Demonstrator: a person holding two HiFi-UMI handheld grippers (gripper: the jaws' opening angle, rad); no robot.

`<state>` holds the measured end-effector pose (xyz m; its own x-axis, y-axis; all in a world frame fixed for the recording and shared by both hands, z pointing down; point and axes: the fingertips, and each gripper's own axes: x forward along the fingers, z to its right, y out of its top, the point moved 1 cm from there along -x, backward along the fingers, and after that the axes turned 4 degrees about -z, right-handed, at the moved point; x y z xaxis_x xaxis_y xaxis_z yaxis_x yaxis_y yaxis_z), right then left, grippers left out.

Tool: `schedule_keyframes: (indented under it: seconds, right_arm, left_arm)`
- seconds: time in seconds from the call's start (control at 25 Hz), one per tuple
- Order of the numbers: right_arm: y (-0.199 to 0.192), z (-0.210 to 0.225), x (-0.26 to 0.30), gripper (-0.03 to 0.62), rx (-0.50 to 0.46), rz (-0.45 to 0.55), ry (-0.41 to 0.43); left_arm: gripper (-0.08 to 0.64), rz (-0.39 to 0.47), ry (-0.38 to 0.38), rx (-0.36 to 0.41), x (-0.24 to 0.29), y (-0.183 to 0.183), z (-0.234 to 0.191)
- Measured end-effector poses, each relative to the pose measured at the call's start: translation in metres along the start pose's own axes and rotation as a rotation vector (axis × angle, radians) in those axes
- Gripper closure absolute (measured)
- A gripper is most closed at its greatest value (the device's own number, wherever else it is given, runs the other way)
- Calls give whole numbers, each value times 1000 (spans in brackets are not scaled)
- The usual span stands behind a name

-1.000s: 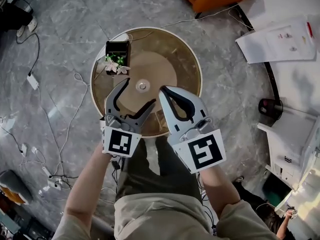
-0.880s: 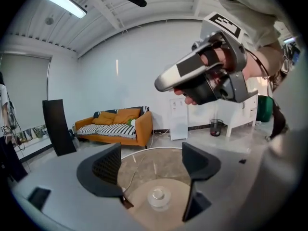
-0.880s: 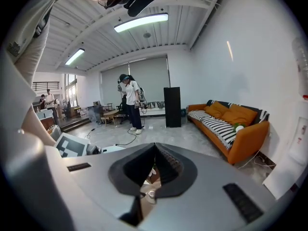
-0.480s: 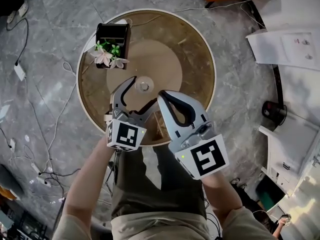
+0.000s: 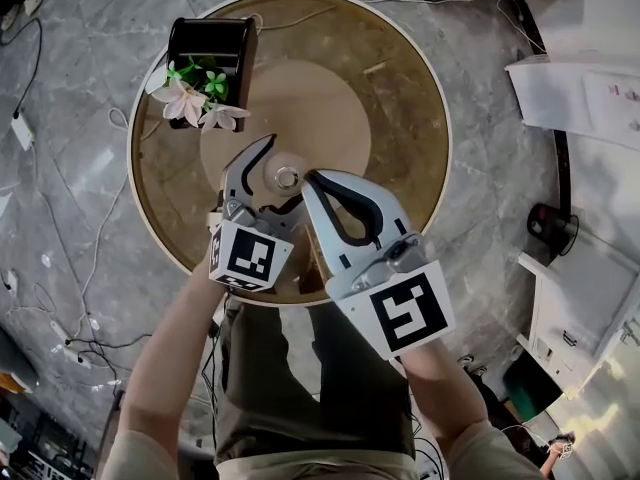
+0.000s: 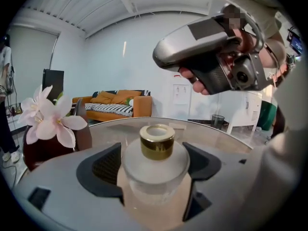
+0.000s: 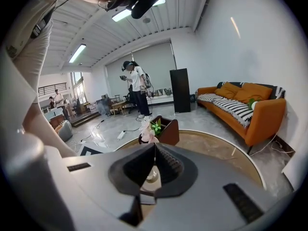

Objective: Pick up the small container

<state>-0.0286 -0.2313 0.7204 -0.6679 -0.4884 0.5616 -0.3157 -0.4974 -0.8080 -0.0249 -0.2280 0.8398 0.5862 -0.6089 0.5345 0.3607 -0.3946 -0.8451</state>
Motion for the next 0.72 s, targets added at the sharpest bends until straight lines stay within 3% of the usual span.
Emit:
schedule_keyframes:
  seconds: [0.32,0.52,0.72]
  right_arm:
    - [-25,3,23,595,7,-49,42]
    - [-37,1,27,595,21,-82,90]
    - [-45,-6,30,498,-56,-118,153]
  left_arm:
    - [190,14,-43,-21,21,1,4]
    - [213,-9,-78,47,24,1,6]
    - [219,-13,-151,102,24,-1,12]
